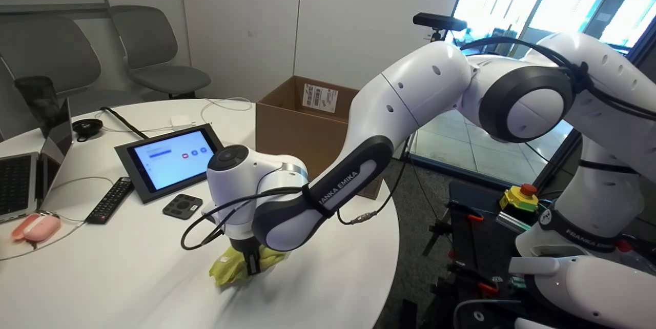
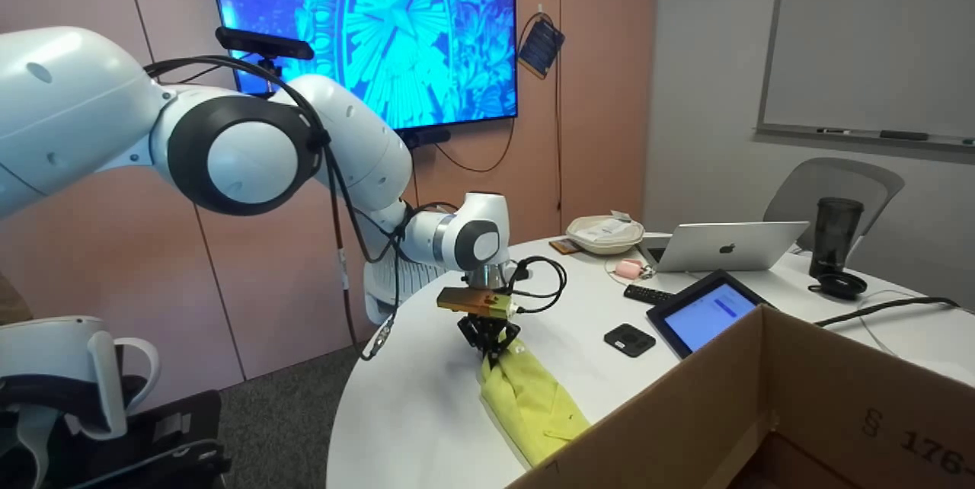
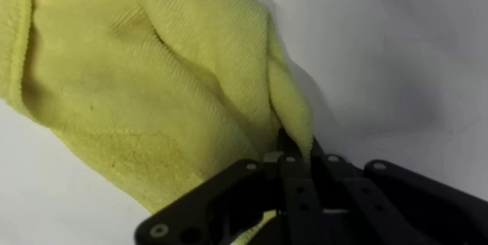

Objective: Put the marker on the towel, fold the towel, and then put the folded towel in the box

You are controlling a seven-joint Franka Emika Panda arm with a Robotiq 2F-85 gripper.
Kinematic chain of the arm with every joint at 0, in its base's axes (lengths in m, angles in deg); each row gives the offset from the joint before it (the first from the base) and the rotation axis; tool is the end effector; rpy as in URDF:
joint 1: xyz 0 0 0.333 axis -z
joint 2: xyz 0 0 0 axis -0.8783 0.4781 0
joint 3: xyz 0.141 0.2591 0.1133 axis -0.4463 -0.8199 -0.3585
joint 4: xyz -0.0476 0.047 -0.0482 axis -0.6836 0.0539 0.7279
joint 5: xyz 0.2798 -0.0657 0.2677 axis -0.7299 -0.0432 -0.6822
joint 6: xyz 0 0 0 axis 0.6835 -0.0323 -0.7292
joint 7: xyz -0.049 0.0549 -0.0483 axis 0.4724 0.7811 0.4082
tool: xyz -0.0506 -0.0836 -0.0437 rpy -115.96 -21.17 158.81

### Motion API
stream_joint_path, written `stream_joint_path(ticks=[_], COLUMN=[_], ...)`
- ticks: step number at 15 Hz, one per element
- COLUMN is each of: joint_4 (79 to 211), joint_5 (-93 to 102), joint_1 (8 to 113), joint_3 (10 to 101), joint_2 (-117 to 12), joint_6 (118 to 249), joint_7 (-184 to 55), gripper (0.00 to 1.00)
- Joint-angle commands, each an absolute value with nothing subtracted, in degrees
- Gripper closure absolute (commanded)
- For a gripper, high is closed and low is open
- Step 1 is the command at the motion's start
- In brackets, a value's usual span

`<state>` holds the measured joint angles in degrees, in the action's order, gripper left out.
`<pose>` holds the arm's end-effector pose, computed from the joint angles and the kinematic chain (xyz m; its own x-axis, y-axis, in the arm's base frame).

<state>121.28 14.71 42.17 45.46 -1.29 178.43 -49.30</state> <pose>0.6667 0.2848 0.0420 0.7403 0.6606 -0.1250 0.6695 -0.7413 0.0471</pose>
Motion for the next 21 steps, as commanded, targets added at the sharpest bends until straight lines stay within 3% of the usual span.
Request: stream_joint_path(ticks=[1, 4, 21], joint_4=[126.3, 131.1, 158.4], joint_5=[9.8, 5.7, -2.4], joint_1=[44.6, 46.6, 47.4], joint_3=[43.8, 43.0, 50.2], joint_2=[-4.5, -7.3, -24.2], joint_6=[181.4, 183.8, 204.0], joint_7=[-54.9, -59.1, -81.5], gripper=[0.96, 1.00, 1.00])
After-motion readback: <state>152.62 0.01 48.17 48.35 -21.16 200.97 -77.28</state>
